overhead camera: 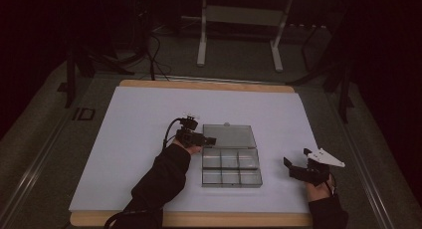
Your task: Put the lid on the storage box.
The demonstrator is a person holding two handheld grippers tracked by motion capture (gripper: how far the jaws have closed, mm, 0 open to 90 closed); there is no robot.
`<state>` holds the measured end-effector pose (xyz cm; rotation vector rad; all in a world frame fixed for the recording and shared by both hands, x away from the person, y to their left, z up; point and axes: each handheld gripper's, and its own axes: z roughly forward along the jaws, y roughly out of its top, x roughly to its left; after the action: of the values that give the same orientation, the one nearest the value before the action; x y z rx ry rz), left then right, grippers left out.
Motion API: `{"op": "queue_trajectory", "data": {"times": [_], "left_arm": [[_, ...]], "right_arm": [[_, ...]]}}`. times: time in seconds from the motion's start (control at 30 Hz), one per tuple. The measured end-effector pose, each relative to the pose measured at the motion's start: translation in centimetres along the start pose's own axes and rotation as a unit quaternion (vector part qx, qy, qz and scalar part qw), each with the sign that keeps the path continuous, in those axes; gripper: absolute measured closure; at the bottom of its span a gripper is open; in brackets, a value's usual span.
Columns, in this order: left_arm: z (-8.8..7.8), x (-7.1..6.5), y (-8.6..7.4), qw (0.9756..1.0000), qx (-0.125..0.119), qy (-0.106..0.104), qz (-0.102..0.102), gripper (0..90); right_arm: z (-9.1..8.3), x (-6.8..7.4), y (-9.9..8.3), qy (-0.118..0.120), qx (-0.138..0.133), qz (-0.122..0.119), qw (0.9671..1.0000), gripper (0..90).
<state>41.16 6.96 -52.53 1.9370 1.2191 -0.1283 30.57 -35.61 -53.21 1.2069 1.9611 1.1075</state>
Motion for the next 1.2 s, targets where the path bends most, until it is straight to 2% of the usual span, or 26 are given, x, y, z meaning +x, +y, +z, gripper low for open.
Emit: {"op": "queue_trajectory", "data": {"times": [0.07,0.1,0.13,0.17,0.23,0.4,0.53,0.57,0.63,0.87,0.93,1.0,1.07,1.1,1.17,1.2], "left_arm": [[0.1,0.3,-0.1,0.9999,-0.001,-0.015,-0.007,29.4],[0.1,0.3,-0.1,0.9999,-0.001,-0.015,-0.007,30.0],[0.1,0.7,-0.1,0.9992,0.003,-0.034,-0.020,33.4],[0.1,0.7,-0.1,0.9992,0.004,-0.036,-0.020,33.8],[0.0,0.6,0.0,0.9992,0.004,-0.035,-0.017,34.1],[-0.3,0.4,0.2,0.9990,0.000,-0.043,-0.006,42.9],[-0.4,0.2,0.2,0.9990,-0.004,-0.043,0.002,46.2],[-0.6,0.1,0.3,0.9986,-0.011,-0.050,0.013,49.5],[-0.7,0.0,0.3,0.9984,-0.013,-0.051,0.017,51.6],[-1.1,-0.1,0.2,0.9977,-0.017,-0.060,0.029,57.2],[-1.2,-0.1,0.2,0.9976,-0.019,-0.059,0.033,58.6],[-1.3,-0.2,0.1,0.9975,-0.023,-0.055,0.038,58.8],[-1.3,-0.2,0.0,0.9974,-0.026,-0.054,0.041,59.3],[-1.4,-0.2,-0.1,0.9968,-0.034,-0.057,0.043,60.2],[-1.6,-0.1,-0.2,0.9961,-0.043,-0.065,0.040,63.8],[-1.7,-0.1,-0.2,0.9960,-0.044,-0.066,0.043,65.3]], "right_arm": [[0.0,0.0,0.0,0.000,0.001,-0.001,1.0000,10.3],[0.0,0.0,0.0,0.000,0.001,-0.001,1.0000,10.3],[0.0,0.0,0.0,-0.001,0.002,-0.001,1.0000,10.3],[0.0,0.0,0.0,-0.001,0.001,0.000,1.0000,10.4],[0.0,0.0,0.0,-0.001,0.002,0.001,1.0000,10.3],[0.1,0.1,0.1,-0.005,0.008,-0.003,0.9999,10.4],[0.3,0.0,0.3,0.003,0.016,0.000,0.9999,10.4],[0.3,0.1,0.8,0.000,0.006,-0.005,1.0000,12.8],[0.2,0.2,1.2,0.007,0.001,-0.008,0.9999,12.8],[0.5,1.0,3.0,0.041,-0.004,0.011,0.9991,12.6],[0.7,1.2,3.6,0.043,-0.010,0.013,0.9989,12.8],[1.1,1.4,4.3,0.057,-0.010,0.018,0.9981,13.6],[1.3,1.6,4.6,0.058,-0.008,0.017,0.9982,13.8],[1.7,2.1,5.2,0.060,-0.004,0.009,0.9981,16.3],[2.3,2.7,5.8,0.092,-0.005,0.005,0.9957,16.4],[2.6,3.1,6.1,0.098,-0.003,0.008,0.9952,16.5]]}}
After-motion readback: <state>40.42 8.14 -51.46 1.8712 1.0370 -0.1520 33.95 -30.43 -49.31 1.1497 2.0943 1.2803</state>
